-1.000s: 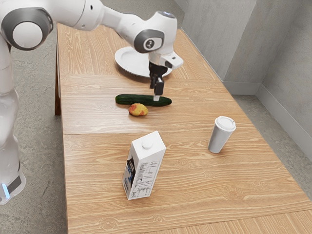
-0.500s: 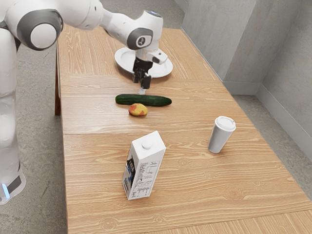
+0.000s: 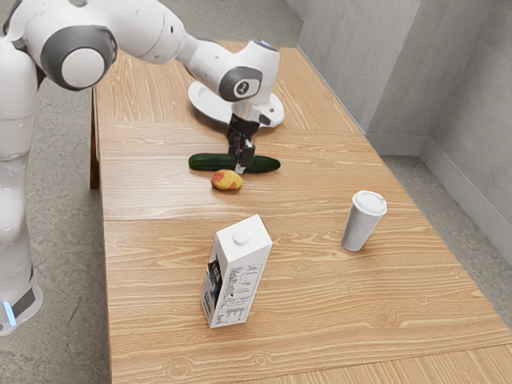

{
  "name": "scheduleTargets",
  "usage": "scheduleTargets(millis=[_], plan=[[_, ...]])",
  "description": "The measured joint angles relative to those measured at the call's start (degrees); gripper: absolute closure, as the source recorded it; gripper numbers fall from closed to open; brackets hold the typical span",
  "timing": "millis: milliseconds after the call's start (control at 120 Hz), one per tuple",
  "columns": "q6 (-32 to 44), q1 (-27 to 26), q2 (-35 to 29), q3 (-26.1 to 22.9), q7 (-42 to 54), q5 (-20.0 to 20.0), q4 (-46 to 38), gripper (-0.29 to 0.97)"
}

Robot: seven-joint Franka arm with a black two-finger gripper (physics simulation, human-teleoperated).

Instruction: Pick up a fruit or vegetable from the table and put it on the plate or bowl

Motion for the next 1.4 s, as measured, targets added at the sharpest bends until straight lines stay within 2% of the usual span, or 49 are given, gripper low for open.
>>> scheduleTargets(millis=[133,225,367,433,508,583,733,883,967,1250,1400], plan=[[0.2,-0.1,0.3,0.0,0.0,0.0,0.6,0.4],[0.2,0.0,0.3,0.0,0.1,0.2,1.9,0.46],[-0.8,0.7,0.0,0.2,0.2,0.5,5.6,0.46],[-3.5,0.9,-1.8,1.3,0.2,0.6,11.9,0.47],[-7.4,0.5,-5.0,4.9,0.2,0.5,18.9,0.46],[-10.6,3.3,-6.0,6.3,0.2,0.5,22.2,0.47],[-14.2,8.1,-5.9,7.0,0.1,0.5,23.2,0.47],[-14.0,6.9,1.3,7.2,0.0,0.1,23.4,0.49],[-12.7,8.9,4.7,7.1,0.0,-1.2,23.8,0.49],[-8.8,12.4,8.0,6.6,-0.1,-4.2,24.5,0.49],[-7.4,14.7,10.5,4.3,-0.3,-6.7,28.5,0.49]])
